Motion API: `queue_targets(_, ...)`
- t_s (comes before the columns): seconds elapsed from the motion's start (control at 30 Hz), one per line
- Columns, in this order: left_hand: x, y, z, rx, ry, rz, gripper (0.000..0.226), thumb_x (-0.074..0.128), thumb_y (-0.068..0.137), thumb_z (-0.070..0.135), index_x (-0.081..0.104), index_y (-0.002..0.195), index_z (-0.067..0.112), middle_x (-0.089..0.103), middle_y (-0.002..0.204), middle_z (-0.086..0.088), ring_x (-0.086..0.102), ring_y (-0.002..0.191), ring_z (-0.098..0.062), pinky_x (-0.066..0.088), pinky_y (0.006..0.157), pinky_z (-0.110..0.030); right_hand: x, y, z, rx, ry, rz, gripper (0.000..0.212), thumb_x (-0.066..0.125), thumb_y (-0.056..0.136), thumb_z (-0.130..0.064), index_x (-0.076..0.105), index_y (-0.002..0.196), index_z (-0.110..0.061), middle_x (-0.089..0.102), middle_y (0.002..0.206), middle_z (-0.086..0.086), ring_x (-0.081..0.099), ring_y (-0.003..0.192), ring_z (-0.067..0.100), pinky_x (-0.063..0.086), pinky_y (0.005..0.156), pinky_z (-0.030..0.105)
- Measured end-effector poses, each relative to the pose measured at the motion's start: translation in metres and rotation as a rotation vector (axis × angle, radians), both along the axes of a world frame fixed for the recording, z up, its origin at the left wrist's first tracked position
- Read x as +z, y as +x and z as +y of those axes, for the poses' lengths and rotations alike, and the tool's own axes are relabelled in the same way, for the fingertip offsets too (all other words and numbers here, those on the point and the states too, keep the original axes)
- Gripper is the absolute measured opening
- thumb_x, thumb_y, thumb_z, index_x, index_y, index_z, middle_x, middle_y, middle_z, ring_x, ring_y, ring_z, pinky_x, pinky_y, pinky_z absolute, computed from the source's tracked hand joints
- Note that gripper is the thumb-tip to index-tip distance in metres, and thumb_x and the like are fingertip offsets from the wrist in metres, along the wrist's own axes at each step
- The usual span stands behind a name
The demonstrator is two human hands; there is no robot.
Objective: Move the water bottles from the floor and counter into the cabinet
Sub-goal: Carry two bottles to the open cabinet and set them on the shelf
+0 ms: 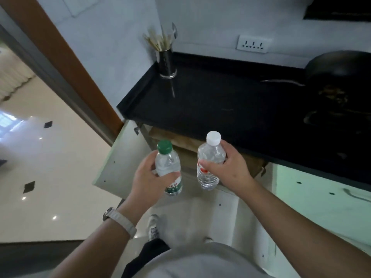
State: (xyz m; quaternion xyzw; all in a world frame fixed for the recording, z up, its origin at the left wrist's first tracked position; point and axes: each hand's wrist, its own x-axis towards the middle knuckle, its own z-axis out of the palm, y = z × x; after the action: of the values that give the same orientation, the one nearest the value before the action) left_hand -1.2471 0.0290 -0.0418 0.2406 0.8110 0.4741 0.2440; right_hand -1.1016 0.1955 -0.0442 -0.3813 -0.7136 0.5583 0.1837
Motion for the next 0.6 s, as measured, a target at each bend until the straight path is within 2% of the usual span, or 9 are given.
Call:
queue_targets(0.07, -0.011, -0.017, 0.010, -0.068, -0.015, -0.018, 0.046, 0.088, 0.073, 0.019, 0.062, 0.104, 0.041, 0.072, 0.098, 0.010, 0.069, 0.088, -0.006, 0.052, 0.074, -0.023, -0.007, -0.003, 0.002, -0.072, -0.011, -0.017, 0.048, 0.087, 0.068, -0.032, 0.057, 0.103, -0.045, 0.067, 0.103, -0.013, 0.065, 0.092, 0.003, 0.056, 0.088, 0.034)
queue_targets(0.17, -0.024, -0.041, 0.027, -0.154, -0.031, -0.046, 0.050, 0.088, 0.068, 0.024, 0.062, 0.107, 0.042, 0.071, 0.104, 0.008, 0.069, 0.092, -0.010, 0.056, 0.081, -0.034, -0.011, -0.014, 0.003, -0.139, -0.029, -0.041, 0.046, 0.086, 0.071, -0.030, 0.056, 0.102, -0.045, 0.067, 0.101, -0.014, 0.065, 0.089, 0.001, 0.055, 0.082, 0.028)
queue_targets(0.3, -0.039, -0.085, 0.045, -0.331, -0.036, -0.069, 0.047, 0.088, 0.071, 0.021, 0.059, 0.096, 0.048, 0.069, 0.102, 0.009, 0.067, 0.087, -0.005, 0.053, 0.075, -0.027, -0.021, -0.048, -0.006, -0.295, -0.038, -0.099, 0.061, 0.087, 0.071, -0.032, 0.048, 0.117, -0.044, 0.062, 0.112, -0.014, 0.062, 0.098, 0.003, 0.052, 0.084, 0.026)
queue_targets(0.4, -0.050, -0.121, 0.053, -0.417, -0.032, -0.092, 0.051, 0.089, 0.068, 0.027, 0.057, 0.094, 0.056, 0.068, 0.105, 0.011, 0.067, 0.092, -0.006, 0.055, 0.080, -0.031, -0.025, -0.075, -0.015, -0.387, -0.054, -0.157, 0.060, 0.086, 0.071, -0.033, 0.052, 0.120, -0.040, 0.063, 0.108, -0.016, 0.062, 0.095, 0.000, 0.050, 0.080, 0.022)
queue_targets(0.53, -0.066, -0.162, 0.063, -0.500, -0.051, -0.171, 0.050, 0.090, 0.067, 0.024, 0.059, 0.099, 0.046, 0.068, 0.105, 0.008, 0.068, 0.091, -0.006, 0.058, 0.082, -0.034, -0.032, -0.102, -0.027, -0.485, -0.062, -0.205, 0.056, 0.087, 0.070, -0.034, 0.056, 0.117, -0.038, 0.066, 0.105, -0.015, 0.064, 0.093, 0.001, 0.049, 0.075, 0.020)
queue_targets(0.6, -0.073, -0.174, 0.068, -0.535, -0.057, -0.201, 0.049, 0.091, 0.068, 0.020, 0.059, 0.098, 0.042, 0.069, 0.102, 0.010, 0.069, 0.089, -0.005, 0.056, 0.079, -0.029, -0.039, -0.111, -0.032, -0.536, -0.072, -0.210, 0.057, 0.087, 0.070, -0.035, 0.057, 0.119, -0.036, 0.067, 0.106, -0.014, 0.065, 0.093, 0.002, 0.053, 0.079, 0.024)
